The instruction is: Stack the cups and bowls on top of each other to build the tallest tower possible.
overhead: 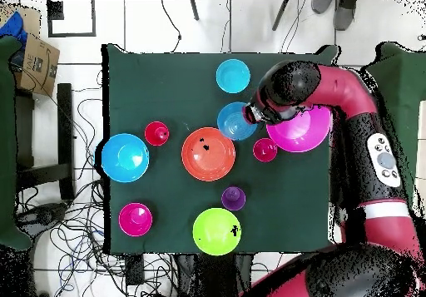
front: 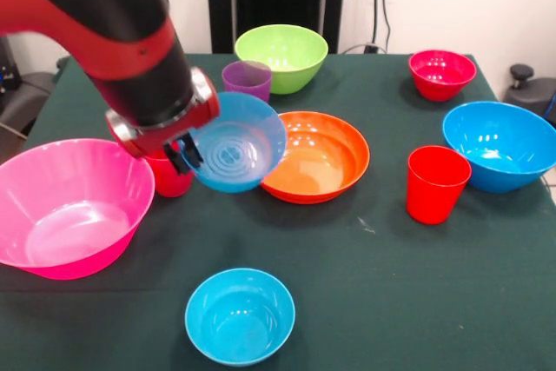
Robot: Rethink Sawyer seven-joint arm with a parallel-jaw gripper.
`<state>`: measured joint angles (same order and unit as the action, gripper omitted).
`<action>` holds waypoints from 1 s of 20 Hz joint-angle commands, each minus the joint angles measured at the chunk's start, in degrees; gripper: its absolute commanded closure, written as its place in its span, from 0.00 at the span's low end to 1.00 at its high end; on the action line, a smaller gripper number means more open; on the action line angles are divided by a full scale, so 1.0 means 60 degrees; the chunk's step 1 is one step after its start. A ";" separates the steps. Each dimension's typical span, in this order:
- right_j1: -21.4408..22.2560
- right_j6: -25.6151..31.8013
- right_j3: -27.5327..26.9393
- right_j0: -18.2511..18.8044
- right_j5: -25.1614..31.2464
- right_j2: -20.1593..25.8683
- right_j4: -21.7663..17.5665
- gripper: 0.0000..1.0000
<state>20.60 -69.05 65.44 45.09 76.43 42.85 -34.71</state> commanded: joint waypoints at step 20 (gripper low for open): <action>-0.1051 0.3449 -0.2016 -0.0754 0.0821 0.0368 -0.0318 1.00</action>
<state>18.06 -68.23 57.88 43.89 79.53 43.30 -34.56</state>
